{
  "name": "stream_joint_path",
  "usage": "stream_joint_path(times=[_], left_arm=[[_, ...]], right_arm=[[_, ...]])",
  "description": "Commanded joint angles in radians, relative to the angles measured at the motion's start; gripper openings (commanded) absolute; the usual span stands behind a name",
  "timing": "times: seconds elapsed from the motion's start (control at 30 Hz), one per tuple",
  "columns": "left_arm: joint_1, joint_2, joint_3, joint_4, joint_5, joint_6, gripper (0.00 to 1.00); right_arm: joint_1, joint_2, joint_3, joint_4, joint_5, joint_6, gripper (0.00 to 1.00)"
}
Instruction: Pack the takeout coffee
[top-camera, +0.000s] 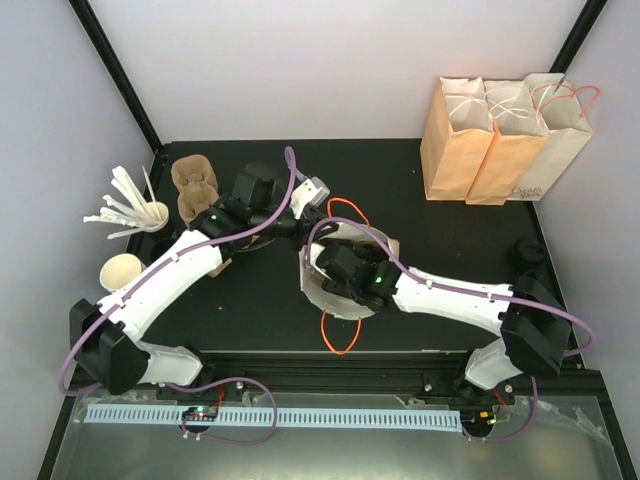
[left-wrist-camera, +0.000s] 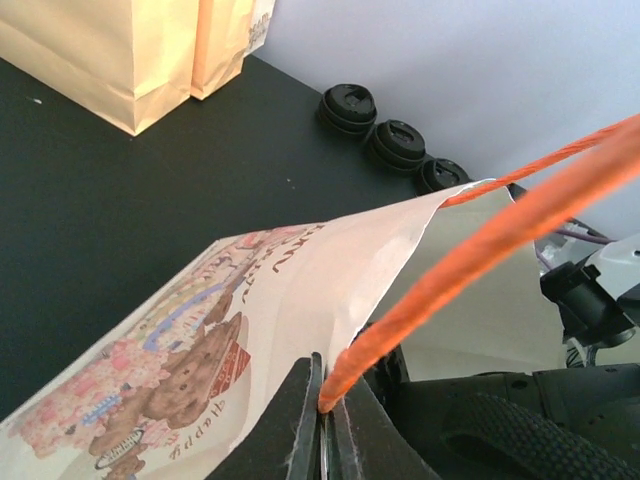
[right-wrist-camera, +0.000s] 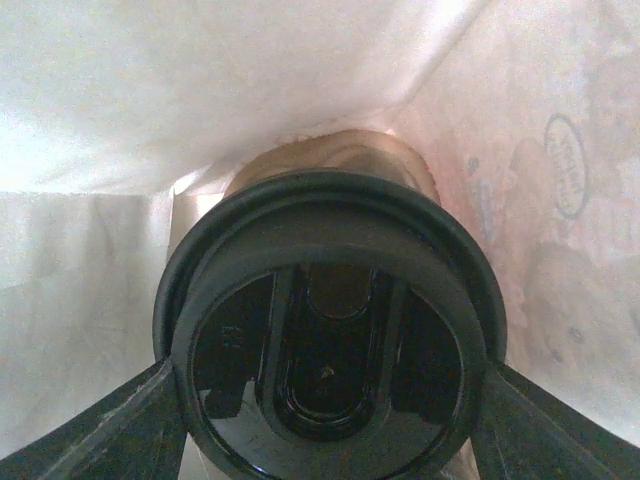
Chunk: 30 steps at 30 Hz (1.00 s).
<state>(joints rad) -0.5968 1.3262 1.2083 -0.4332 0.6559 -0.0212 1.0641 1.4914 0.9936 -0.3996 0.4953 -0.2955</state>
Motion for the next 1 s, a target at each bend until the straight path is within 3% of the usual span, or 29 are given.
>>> stream_joint_path(times=[0.0,0.1,0.23,0.37,0.53,0.73,0.8,0.97], left_arm=[[0.002,0.017,0.052,0.019,0.067,-0.055,0.06],[0.007,0.022,0.060,0.017,0.080,-0.069,0.14],[0.039,0.014,0.065,0.055,0.097,-0.149,0.63],[0.125,0.003,0.051,0.171,0.159,-0.296,0.88],[0.235,-0.003,0.026,0.379,0.206,-0.505,0.91],[0.323,0.083,-0.046,0.603,0.172,-0.648,0.91],[0.332,0.137,-0.019,0.585,0.171,-0.662,0.91],[0.331,0.252,0.109,0.361,0.145,-0.564,0.90]], right_arm=[[-0.035,0.017,-0.040,0.084,0.010,-0.028,0.62],[-0.042,0.024,-0.051,0.095,0.017,-0.036,0.62],[-0.051,0.030,-0.051,0.089,0.011,-0.026,0.61],[-0.075,0.030,-0.046,0.072,-0.008,-0.003,0.61],[-0.125,0.036,-0.006,0.017,-0.092,0.039,0.61],[-0.157,0.097,0.111,-0.139,-0.126,0.092,0.61],[-0.167,0.119,0.148,-0.186,-0.141,0.114,0.61],[-0.239,0.156,0.234,-0.289,-0.218,0.165,0.61]])
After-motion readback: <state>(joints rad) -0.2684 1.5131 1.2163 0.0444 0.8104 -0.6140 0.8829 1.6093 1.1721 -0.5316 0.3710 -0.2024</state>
